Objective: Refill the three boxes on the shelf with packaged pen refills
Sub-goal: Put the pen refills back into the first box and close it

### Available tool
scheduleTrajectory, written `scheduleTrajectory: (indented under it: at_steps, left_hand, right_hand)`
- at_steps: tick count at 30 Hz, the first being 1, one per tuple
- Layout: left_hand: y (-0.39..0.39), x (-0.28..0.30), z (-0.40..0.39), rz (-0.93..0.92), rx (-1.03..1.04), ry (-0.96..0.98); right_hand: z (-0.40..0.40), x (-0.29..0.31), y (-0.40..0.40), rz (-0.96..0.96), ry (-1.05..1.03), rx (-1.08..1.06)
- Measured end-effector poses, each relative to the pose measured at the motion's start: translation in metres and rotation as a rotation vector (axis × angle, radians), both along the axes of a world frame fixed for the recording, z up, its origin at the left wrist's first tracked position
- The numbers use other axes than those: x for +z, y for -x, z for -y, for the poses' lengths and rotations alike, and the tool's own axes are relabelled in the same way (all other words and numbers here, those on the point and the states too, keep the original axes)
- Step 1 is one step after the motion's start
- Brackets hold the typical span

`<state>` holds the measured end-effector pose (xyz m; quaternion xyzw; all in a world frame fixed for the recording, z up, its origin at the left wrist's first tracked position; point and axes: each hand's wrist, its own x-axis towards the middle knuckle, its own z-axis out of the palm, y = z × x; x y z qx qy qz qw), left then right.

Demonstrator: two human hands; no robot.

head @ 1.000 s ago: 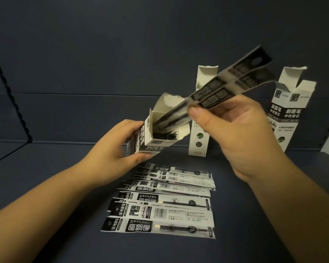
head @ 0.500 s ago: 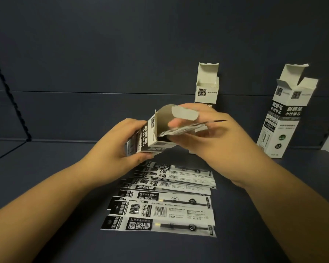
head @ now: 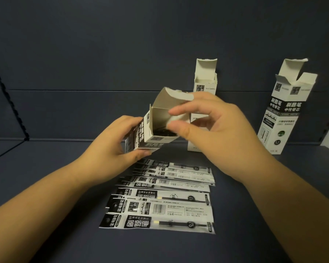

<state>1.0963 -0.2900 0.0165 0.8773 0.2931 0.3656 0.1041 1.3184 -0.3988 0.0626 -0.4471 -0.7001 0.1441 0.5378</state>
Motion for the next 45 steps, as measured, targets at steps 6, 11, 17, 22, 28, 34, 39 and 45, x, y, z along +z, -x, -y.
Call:
scheduleTrajectory:
  at_steps: [6, 11, 17, 22, 28, 34, 39, 45]
  left_hand:
    - [0.0, 0.0, 0.001, -0.016, 0.006, -0.005]
    - [-0.001, 0.001, 0.003, -0.011, 0.017, 0.004]
    - [0.0, 0.001, 0.002, -0.001, 0.012, 0.017]
    - [0.001, 0.002, 0.003, 0.046, 0.008, 0.061]
    - [0.002, 0.001, 0.001, 0.08, -0.002, 0.091]
    - [0.003, 0.001, -0.001, 0.085, 0.01, 0.091]
    - [0.003, -0.001, -0.001, 0.088, 0.002, 0.099]
    - [0.003, 0.0, -0.002, 0.07, 0.019, 0.092]
  right_hand:
    - [0.0, -0.004, 0.005, 0.044, 0.023, -0.006]
    - [0.0, -0.004, 0.006, -0.007, 0.016, -0.001]
    - [-0.004, -0.007, 0.006, -0.076, -0.047, -0.032]
    - [-0.011, -0.01, -0.001, -0.181, -0.005, -0.079]
    - [-0.019, -0.022, -0.008, 0.157, 0.128, -0.226]
    - [-0.026, -0.038, -0.012, 0.715, 0.376, -0.21]
    - [-0.027, -0.045, -0.01, 0.753, 0.396, -0.166]
    - [-0.031, -0.052, -0.01, 0.824, 0.407, -0.167]
